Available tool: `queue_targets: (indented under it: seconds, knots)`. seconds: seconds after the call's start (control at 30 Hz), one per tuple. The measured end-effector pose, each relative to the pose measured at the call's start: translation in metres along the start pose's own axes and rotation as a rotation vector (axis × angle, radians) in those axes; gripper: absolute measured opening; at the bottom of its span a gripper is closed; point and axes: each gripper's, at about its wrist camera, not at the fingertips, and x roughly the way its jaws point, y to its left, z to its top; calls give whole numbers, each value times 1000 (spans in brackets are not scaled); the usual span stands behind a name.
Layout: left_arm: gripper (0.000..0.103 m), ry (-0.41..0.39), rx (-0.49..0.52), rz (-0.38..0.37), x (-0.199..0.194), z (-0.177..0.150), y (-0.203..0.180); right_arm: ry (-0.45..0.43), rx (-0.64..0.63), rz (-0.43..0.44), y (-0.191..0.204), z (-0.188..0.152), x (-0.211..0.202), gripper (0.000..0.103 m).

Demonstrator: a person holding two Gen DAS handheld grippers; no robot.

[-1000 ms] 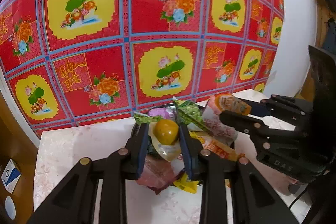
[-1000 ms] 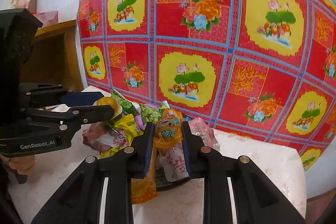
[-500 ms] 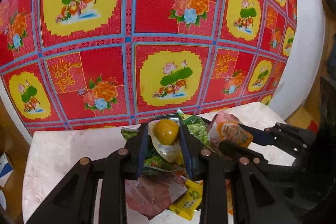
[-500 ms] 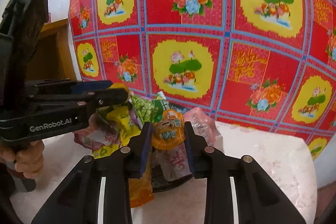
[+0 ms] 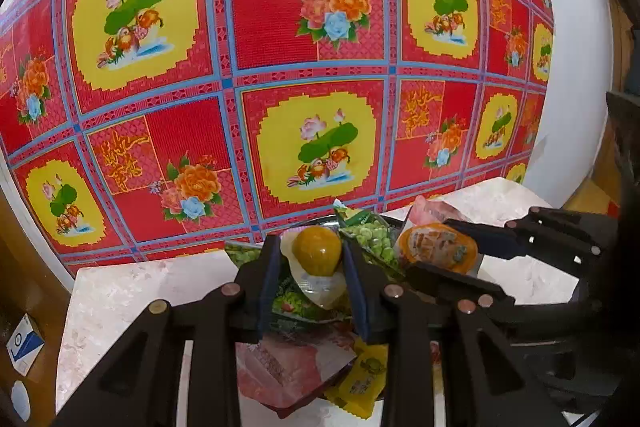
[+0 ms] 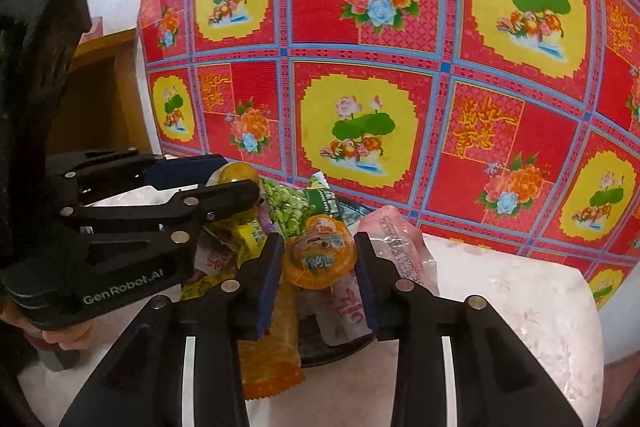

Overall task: Organize snacks
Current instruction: 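Lower both candies onto the plate and open both tools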

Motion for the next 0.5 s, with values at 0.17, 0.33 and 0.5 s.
queue_targets:
  seconds: [0.17, 0.33, 0.5]
  knots:
    - [41, -11, 13, 32, 1, -2, -2, 8, -7, -4, 1, 0, 2, 37]
    - [54, -16, -1, 58, 1, -2, 3, 27, 15, -4, -4, 1, 6, 43]
    - [64, -34, -8, 81, -2, -2, 6, 22, 29, -8, -7, 0, 5, 50]
